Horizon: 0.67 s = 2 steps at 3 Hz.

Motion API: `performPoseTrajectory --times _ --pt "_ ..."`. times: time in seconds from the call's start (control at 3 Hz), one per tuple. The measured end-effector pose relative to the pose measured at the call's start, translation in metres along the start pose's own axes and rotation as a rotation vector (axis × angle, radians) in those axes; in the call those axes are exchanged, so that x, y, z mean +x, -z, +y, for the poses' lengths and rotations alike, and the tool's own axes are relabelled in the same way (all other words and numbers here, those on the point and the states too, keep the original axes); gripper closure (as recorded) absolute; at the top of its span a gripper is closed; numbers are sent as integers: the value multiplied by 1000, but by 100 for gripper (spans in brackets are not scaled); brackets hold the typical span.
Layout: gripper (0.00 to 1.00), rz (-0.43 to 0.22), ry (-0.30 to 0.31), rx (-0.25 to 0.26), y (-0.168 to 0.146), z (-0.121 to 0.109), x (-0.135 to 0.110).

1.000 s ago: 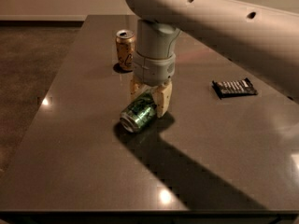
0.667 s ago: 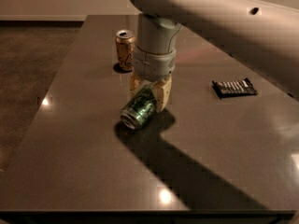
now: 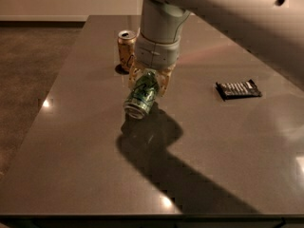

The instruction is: Place green can upright

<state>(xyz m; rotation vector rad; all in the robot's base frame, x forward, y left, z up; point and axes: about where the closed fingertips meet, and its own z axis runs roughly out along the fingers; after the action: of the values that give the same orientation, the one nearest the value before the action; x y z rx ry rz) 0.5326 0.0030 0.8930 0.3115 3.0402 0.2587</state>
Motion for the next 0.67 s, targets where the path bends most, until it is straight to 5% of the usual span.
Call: performPoseTrajectory --times 0.67 --pt "100 -141 379 -57 25 20 -1"
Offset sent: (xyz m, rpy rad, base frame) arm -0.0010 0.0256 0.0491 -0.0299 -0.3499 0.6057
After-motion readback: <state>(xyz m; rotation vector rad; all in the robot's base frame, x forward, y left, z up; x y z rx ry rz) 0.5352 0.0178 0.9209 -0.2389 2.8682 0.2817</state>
